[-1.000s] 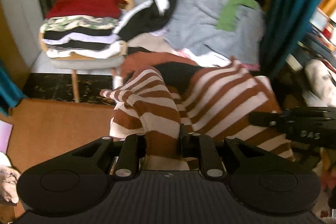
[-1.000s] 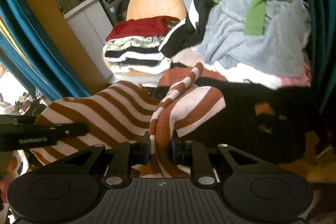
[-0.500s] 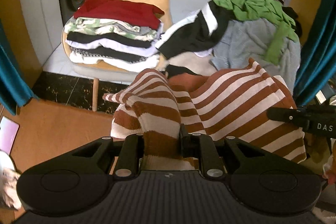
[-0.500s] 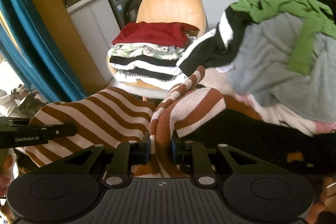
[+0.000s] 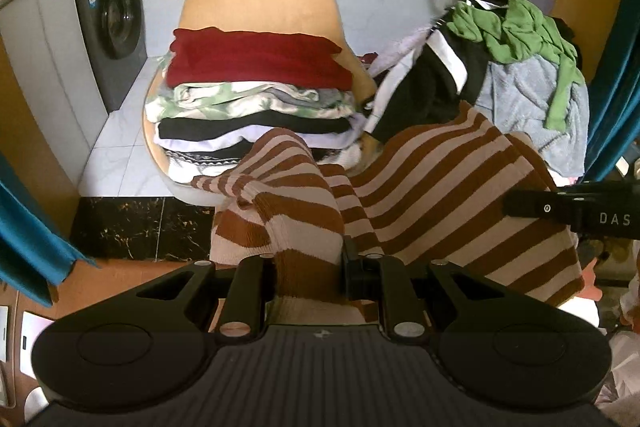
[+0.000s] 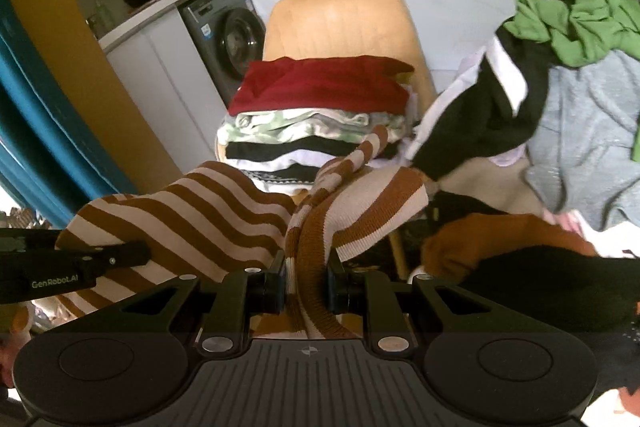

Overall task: Fold clothes
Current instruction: 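Carry the held sweater with both tools over to the tan chair, then lower the sweater with both tools onto the clothes stack on the chair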

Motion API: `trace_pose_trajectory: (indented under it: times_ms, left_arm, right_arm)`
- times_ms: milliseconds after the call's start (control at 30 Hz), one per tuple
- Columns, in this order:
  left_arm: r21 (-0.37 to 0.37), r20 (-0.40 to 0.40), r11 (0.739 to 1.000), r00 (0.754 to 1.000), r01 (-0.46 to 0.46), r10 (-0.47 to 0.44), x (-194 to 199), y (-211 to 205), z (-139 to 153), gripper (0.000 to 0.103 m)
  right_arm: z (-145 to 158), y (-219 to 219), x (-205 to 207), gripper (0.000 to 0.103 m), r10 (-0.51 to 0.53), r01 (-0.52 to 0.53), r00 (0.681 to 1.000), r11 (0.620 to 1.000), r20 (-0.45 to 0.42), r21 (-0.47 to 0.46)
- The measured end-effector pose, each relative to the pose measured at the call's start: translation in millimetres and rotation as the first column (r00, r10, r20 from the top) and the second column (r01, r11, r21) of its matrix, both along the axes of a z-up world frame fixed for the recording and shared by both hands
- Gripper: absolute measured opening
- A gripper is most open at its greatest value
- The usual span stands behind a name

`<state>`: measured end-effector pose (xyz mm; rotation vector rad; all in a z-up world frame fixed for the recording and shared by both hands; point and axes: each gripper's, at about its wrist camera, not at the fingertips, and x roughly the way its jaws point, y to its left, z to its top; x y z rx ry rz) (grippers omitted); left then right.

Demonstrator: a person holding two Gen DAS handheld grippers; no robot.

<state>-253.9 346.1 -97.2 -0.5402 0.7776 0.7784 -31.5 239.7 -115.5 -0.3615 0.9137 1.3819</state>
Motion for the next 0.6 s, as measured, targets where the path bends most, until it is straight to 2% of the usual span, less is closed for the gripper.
trace_pose_trajectory:
  times_ms: [167, 300, 600]
  left_arm:
    - [-0.022, 0.030, 1.000, 0.999, -0.014, 0.015, -17, 33, -6, 0.019]
    - [-0.037, 0.048, 0.999, 0.999, -0.024, 0.025, -25, 60, -10, 0.019]
    - [0.008, 0.068, 1.000, 0.997, -0.024, 0.024, -2, 152, -5, 0.019]
  right_arm:
    - [0, 32, -17, 0.017, -0.003, 0.003, 1.000, 1.000, 0.017, -0.014]
    - [0, 52, -14, 0.017, -0.029, 0.029, 0.999, 1.000, 0.013, -0.004]
    - [7, 132, 44, 0.017, -0.097, 0.098, 0.995, 0.993, -0.008, 0.061]
